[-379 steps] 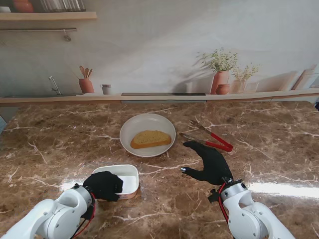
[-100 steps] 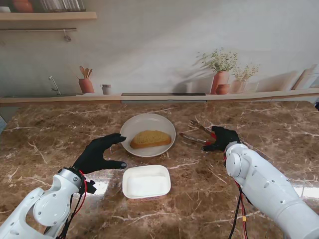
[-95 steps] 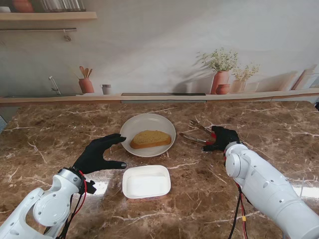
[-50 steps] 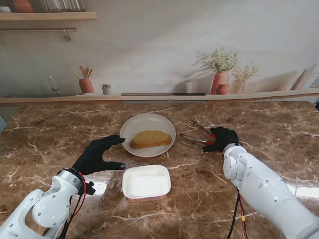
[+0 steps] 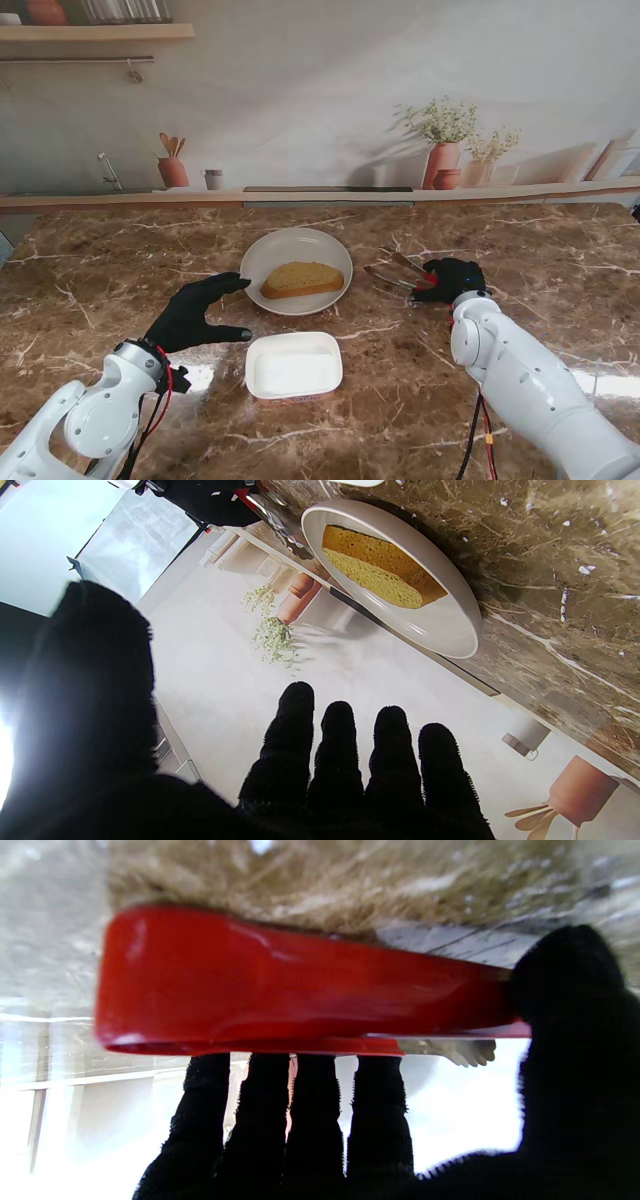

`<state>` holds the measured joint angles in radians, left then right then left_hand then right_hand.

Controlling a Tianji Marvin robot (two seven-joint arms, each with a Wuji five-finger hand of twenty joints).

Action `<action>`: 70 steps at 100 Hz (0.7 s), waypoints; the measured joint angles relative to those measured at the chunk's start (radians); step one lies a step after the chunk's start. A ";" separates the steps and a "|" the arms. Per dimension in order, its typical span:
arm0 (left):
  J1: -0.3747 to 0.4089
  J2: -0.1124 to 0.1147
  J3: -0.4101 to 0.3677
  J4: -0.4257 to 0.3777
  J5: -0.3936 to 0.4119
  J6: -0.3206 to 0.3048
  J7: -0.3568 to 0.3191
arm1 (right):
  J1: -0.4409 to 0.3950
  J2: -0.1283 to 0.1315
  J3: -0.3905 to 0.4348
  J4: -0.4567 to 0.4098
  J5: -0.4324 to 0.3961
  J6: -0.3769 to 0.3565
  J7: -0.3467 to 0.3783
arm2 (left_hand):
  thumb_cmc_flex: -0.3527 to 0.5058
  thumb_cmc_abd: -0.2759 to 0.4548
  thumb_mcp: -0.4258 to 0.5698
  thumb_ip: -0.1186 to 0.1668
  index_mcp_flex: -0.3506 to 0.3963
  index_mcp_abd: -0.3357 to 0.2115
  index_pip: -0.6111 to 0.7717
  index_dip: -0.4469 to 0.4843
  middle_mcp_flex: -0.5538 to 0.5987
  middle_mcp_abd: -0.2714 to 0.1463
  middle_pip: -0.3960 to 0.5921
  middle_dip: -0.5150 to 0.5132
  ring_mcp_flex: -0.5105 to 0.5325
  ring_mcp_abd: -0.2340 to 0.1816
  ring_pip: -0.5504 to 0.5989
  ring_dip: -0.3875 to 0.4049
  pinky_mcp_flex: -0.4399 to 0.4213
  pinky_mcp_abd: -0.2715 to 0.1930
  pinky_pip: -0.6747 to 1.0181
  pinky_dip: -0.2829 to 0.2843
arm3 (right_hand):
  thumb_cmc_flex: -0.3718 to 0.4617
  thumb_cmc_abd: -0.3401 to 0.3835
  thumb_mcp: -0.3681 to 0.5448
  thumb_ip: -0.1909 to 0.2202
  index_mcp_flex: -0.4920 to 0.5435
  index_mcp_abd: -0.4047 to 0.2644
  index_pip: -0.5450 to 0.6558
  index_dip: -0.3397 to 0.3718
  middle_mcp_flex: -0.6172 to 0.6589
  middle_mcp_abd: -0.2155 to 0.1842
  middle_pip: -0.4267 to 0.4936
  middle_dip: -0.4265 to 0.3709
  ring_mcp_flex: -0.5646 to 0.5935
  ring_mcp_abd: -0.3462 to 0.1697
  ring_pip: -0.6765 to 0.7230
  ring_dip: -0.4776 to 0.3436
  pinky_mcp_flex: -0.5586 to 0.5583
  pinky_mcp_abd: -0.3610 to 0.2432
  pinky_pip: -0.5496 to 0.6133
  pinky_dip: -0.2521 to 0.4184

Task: Pack bread into a bento box with kitchen tongs

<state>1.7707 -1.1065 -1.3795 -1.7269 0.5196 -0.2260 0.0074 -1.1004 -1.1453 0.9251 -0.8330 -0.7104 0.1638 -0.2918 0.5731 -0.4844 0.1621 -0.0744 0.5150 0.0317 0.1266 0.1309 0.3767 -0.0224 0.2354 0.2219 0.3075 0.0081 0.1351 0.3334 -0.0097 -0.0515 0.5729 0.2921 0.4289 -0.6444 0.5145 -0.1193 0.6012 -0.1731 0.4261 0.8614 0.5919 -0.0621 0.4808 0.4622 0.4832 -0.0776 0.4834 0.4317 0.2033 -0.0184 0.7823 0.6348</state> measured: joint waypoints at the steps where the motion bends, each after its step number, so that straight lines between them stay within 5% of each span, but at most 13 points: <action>1: 0.000 0.000 0.000 0.000 0.000 0.000 0.000 | -0.002 0.000 0.003 -0.002 -0.001 0.000 0.000 | 0.000 0.000 0.000 0.000 0.000 0.000 0.000 0.000 0.000 0.000 0.000 0.000 0.000 0.000 0.000 0.000 0.000 0.000 0.000 0.000 | 0.000 -0.002 0.000 0.000 0.008 0.001 0.007 -0.006 0.009 -0.001 -0.003 -0.005 0.015 0.000 0.000 0.000 0.003 0.003 0.001 0.000; 14: 0.002 0.000 -0.001 0.000 0.001 -0.002 0.000 | -0.035 0.003 0.054 -0.047 -0.006 -0.008 0.005 | 0.000 0.000 0.000 0.000 0.000 0.000 0.001 0.000 0.000 0.000 0.000 0.000 0.000 0.000 0.000 0.000 0.000 0.000 0.000 0.000 | 0.000 -0.011 0.000 0.000 0.029 0.027 0.044 -0.044 0.173 -0.009 -0.026 -0.015 0.180 0.046 -0.079 -0.027 0.067 0.057 0.000 -0.002; 33: 0.003 0.001 -0.002 0.000 0.002 -0.004 -0.004 | -0.088 0.018 0.116 -0.148 -0.025 -0.015 0.061 | 0.000 0.000 0.000 0.000 0.000 0.000 0.001 0.000 0.000 0.000 0.000 0.000 0.000 0.000 0.000 0.000 0.000 0.000 0.000 0.000 | 0.000 -0.014 0.000 0.000 0.030 0.051 0.044 -0.086 0.281 -0.009 -0.037 -0.022 0.438 0.079 -0.109 -0.029 0.267 0.141 0.105 -0.101; 48: 0.003 0.001 -0.001 0.001 0.002 -0.007 -0.001 | -0.097 0.019 0.134 -0.162 -0.016 -0.025 0.070 | 0.000 0.000 0.000 0.000 0.000 0.000 0.002 0.000 0.001 0.000 0.000 0.000 0.000 0.000 0.000 0.000 0.000 0.000 0.000 0.000 | 0.052 -0.027 0.001 0.000 0.030 0.069 0.043 -0.135 0.334 -0.016 0.001 0.003 0.589 0.064 0.044 0.072 0.466 0.166 0.333 -0.111; 70: 0.007 0.001 -0.002 0.002 0.003 -0.008 0.000 | -0.113 0.022 0.151 -0.181 -0.025 -0.045 0.069 | 0.000 0.000 0.010 0.000 0.000 0.000 0.010 0.000 0.001 0.000 0.000 0.000 0.000 0.000 0.000 0.000 0.000 -0.001 -0.001 0.000 | 0.052 -0.035 0.001 0.000 0.092 0.103 0.041 -0.214 0.417 -0.016 0.048 0.040 0.626 0.052 0.269 0.154 0.594 0.142 0.590 -0.112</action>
<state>1.7773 -1.1056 -1.3817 -1.7254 0.5226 -0.2336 0.0076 -1.2129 -1.1231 1.0763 -1.0144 -0.7358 0.1189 -0.2228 0.5731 -0.4842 0.1720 -0.0743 0.5151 0.0317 0.1370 0.1309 0.3772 -0.0224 0.2354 0.2219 0.3075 0.0081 0.1351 0.3334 -0.0097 -0.0521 0.5720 0.2921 0.4807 -0.6797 0.5151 -0.1191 0.6928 -0.0705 0.4668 0.6477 1.0089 -0.0785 0.5290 0.5026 1.1088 -0.0259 0.7526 0.5856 0.7974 0.1235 1.3728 0.5228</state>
